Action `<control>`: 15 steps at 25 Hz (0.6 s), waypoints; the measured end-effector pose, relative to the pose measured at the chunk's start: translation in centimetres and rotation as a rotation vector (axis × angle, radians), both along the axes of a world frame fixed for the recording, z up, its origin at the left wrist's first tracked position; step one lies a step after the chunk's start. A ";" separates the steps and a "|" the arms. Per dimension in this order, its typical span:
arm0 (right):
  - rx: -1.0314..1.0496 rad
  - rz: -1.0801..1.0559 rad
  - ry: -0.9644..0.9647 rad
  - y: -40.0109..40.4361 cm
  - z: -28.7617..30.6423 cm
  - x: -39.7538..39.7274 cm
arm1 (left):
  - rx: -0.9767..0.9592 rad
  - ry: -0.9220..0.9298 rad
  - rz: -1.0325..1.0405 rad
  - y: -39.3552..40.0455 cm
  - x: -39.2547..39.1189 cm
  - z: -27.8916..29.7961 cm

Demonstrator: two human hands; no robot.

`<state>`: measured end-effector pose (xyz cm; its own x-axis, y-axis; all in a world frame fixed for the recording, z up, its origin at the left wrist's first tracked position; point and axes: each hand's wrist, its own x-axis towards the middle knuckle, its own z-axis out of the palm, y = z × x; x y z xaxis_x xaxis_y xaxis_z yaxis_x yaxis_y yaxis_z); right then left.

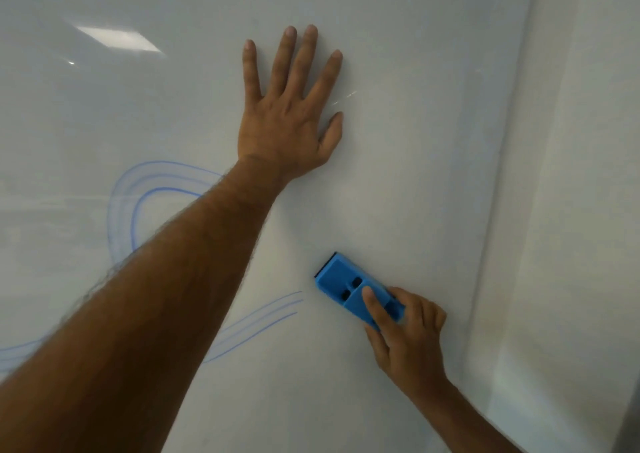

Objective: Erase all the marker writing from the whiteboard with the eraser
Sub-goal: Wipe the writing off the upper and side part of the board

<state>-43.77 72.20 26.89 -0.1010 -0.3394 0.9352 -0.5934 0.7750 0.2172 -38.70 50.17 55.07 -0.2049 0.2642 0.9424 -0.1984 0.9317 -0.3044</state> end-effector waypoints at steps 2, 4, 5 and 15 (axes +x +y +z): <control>0.201 0.042 0.104 -1.5 -1.5 0.5 | 0.000 0.005 -0.017 -0.2 0.0 0.0; 0.384 0.086 0.184 -1.9 -2.4 0.6 | -0.013 0.023 -0.041 -0.6 0.0 0.0; 0.420 0.094 0.204 -2.0 -2.1 0.5 | -0.026 0.034 -0.046 -1.1 0.2 0.1; -0.109 0.092 0.054 -5.7 4.8 1.2 | -0.021 0.111 -0.015 -9.1 3.3 0.7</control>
